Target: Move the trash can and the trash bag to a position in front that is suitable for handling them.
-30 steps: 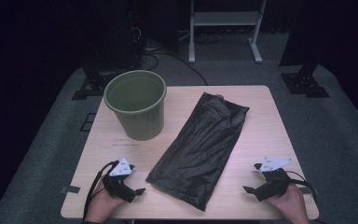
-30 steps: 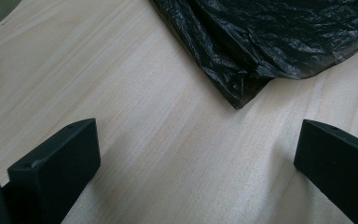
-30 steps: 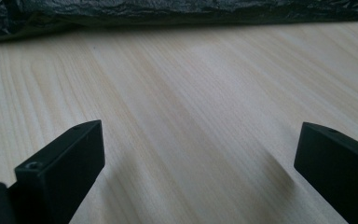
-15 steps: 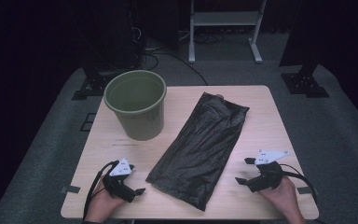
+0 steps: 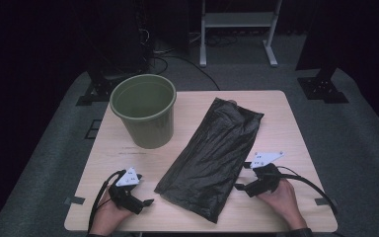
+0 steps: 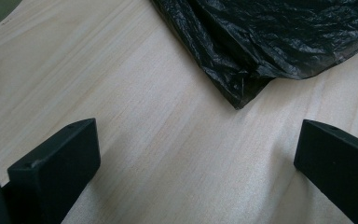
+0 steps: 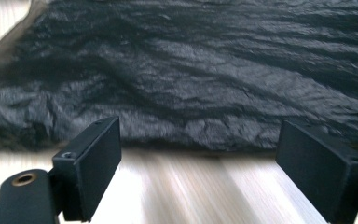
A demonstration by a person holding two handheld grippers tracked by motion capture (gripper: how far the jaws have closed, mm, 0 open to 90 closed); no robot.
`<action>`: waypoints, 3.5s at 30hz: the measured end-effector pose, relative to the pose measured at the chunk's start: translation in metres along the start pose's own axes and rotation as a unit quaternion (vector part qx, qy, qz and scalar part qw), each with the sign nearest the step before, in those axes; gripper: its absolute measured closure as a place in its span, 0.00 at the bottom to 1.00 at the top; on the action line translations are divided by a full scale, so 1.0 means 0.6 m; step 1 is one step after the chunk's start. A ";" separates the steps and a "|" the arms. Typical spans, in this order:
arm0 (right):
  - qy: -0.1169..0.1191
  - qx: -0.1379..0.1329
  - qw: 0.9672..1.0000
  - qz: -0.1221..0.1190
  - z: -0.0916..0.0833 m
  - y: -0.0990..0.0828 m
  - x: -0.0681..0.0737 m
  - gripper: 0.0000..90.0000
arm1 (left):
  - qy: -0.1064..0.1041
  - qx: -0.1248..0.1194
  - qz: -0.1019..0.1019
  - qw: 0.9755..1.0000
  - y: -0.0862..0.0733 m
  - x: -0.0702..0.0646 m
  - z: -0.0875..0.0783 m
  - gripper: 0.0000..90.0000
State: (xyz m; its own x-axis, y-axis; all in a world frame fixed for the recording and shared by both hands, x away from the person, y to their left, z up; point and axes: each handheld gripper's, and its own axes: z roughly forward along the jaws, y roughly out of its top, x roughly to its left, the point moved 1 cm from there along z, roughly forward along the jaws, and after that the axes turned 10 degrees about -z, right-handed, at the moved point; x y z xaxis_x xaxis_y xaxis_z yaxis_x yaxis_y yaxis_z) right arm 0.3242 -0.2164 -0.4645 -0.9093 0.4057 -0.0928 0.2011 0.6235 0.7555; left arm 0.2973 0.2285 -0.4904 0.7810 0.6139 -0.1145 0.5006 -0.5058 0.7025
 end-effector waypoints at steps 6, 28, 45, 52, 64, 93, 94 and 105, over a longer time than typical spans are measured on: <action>0.002 0.005 1.000 0.000 0.017 0.012 -0.004 0.14 | 0.001 0.000 0.000 1.000 0.000 0.000 0.000 0.00; -0.007 0.038 0.999 -0.009 0.050 0.001 -0.002 0.65 | 0.001 0.000 -0.001 1.000 0.000 0.000 0.000 0.00; 0.008 0.036 0.999 -0.006 0.029 -0.001 -0.002 0.99 | 0.002 0.000 -0.002 1.000 0.000 0.000 0.000 0.00; -0.001 0.037 0.999 0.005 -0.001 -0.019 -0.010 0.99 | 0.002 0.000 -0.002 1.000 0.000 0.000 0.000 0.00; -0.054 0.057 0.996 0.044 -0.069 -0.084 -0.041 0.97 | 0.003 0.000 -0.002 1.000 0.000 0.000 0.000 0.00; -0.032 0.012 0.999 -0.006 -0.025 0.062 0.017 0.33 | 0.006 -0.001 -0.005 1.000 0.000 0.000 0.000 0.00; -0.028 0.012 1.000 -0.007 -0.015 0.070 0.020 0.33 | 0.006 -0.001 -0.005 1.000 0.000 0.000 0.000 0.00; -0.008 0.034 0.999 -0.003 0.087 0.071 0.030 0.35 | 0.006 -0.001 -0.006 1.000 0.000 0.000 0.000 0.00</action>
State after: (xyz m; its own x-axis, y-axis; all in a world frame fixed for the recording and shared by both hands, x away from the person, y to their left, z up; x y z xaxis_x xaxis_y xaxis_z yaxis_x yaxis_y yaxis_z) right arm 0.3356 -0.1475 -0.4678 -0.9044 0.4128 -0.1076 0.2213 0.6696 0.7090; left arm 0.2972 0.2283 -0.4905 0.7708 0.6268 -0.1138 0.5085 -0.4977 0.7027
